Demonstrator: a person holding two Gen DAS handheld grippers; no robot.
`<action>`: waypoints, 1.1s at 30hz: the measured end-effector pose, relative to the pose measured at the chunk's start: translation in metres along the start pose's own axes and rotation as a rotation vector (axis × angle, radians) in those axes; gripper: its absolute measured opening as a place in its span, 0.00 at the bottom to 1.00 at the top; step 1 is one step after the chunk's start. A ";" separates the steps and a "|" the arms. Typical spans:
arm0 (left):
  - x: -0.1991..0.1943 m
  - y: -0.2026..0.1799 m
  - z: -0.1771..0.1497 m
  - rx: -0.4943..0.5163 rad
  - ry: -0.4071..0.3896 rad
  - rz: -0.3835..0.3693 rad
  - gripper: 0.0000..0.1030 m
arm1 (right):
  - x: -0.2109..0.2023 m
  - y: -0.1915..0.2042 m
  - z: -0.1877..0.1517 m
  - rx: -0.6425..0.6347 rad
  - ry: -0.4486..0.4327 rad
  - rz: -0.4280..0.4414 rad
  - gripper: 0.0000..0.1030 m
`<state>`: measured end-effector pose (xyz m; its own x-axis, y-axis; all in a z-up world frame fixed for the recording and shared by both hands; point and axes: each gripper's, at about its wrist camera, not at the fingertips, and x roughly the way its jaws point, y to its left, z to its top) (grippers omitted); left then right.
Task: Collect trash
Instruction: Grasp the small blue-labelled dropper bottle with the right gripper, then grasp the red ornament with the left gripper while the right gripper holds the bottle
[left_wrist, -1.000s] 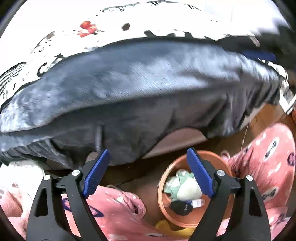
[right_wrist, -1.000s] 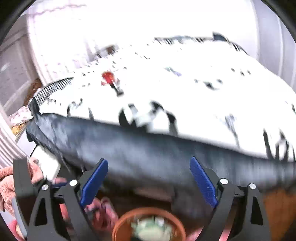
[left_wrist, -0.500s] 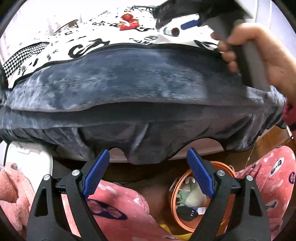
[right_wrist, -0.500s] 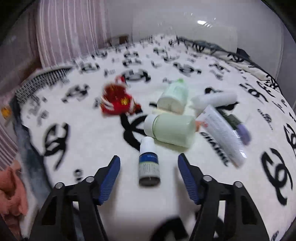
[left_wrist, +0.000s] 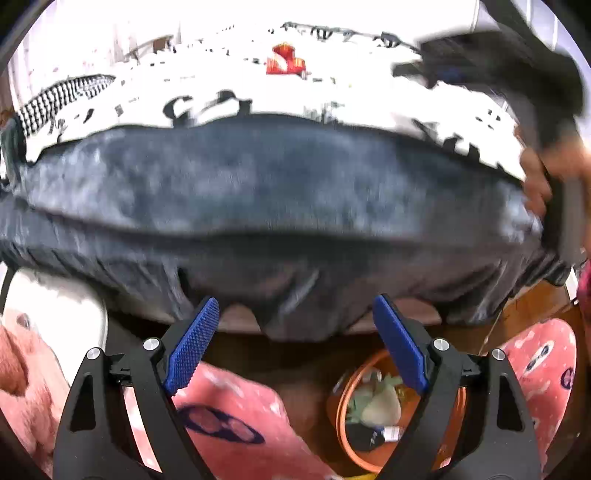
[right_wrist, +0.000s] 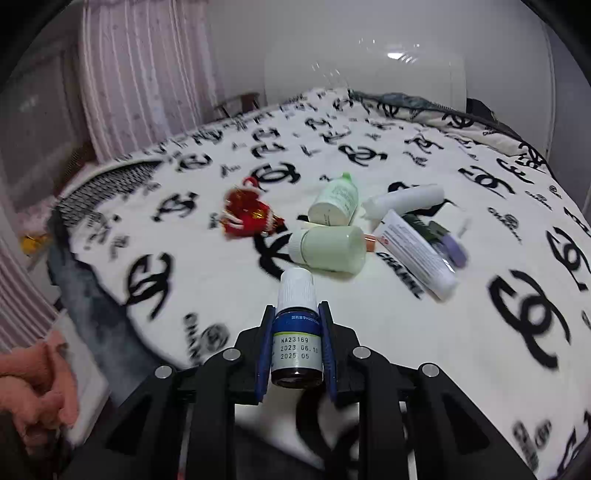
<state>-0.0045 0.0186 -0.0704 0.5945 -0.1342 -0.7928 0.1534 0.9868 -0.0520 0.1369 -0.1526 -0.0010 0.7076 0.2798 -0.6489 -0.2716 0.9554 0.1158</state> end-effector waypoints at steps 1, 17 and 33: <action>-0.005 0.002 0.010 0.003 -0.036 0.001 0.81 | -0.013 -0.002 -0.006 0.002 -0.017 0.018 0.22; 0.102 0.025 0.256 0.073 -0.185 -0.057 0.81 | -0.075 -0.027 -0.085 0.083 -0.114 0.160 0.22; 0.144 0.052 0.256 -0.068 -0.021 -0.074 0.34 | -0.068 -0.051 -0.089 0.134 -0.118 0.172 0.22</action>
<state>0.2908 0.0277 -0.0321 0.6005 -0.2078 -0.7722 0.1439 0.9780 -0.1513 0.0446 -0.2287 -0.0292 0.7323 0.4405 -0.5193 -0.3109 0.8947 0.3206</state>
